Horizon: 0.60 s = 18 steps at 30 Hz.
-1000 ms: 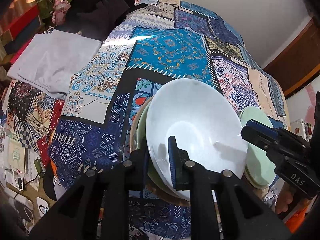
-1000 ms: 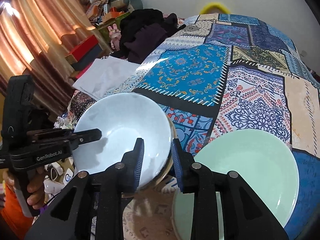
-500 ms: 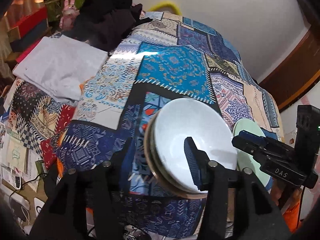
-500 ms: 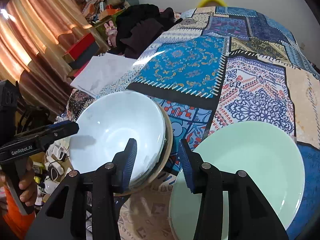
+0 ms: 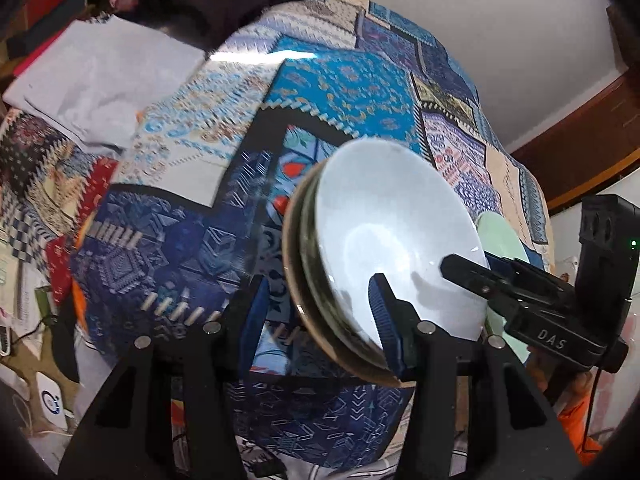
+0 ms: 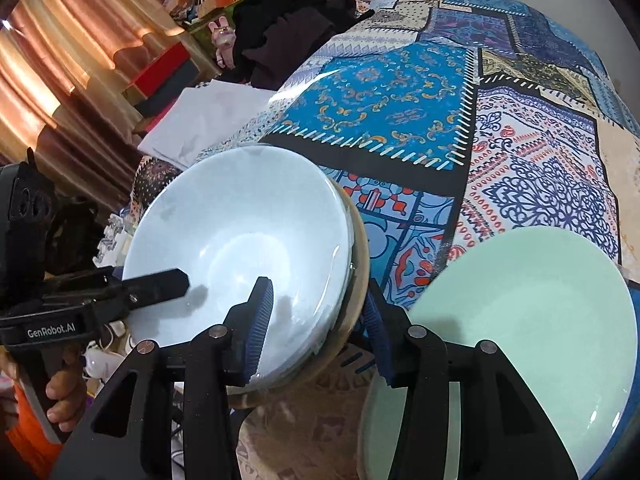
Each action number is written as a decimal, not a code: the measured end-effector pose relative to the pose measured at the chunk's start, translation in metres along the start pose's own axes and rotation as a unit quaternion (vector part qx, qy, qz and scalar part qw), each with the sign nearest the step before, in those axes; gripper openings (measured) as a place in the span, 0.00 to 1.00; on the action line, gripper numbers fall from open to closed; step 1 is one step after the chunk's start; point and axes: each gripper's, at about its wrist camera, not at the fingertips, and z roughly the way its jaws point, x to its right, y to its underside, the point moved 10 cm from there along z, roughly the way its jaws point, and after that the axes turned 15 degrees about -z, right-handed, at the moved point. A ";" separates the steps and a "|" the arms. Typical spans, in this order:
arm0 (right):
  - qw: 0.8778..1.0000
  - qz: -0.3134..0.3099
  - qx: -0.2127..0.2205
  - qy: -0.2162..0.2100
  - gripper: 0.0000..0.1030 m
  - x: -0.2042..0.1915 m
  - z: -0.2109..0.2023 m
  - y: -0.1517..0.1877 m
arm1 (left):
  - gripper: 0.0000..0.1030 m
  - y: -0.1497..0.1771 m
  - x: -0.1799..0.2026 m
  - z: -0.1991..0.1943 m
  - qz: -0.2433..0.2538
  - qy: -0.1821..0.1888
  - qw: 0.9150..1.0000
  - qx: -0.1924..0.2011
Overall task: Organize plates and bowls
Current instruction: 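Grasp the bowl stack rim with the left gripper while the right gripper holds it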
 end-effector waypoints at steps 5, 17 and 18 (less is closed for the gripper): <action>1.000 -0.004 -0.015 -0.003 0.44 -0.002 0.010 -0.001 | 0.49 0.005 0.000 0.017 -0.012 0.010 0.999 -0.029; 0.999 -0.027 -0.001 0.020 0.42 -0.002 0.016 -0.007 | 0.50 0.011 0.008 0.033 0.002 -0.004 1.000 -0.023; 1.000 -0.023 0.000 0.018 0.41 -0.001 0.015 -0.007 | 0.50 0.011 0.008 0.033 -0.002 -0.005 1.000 -0.022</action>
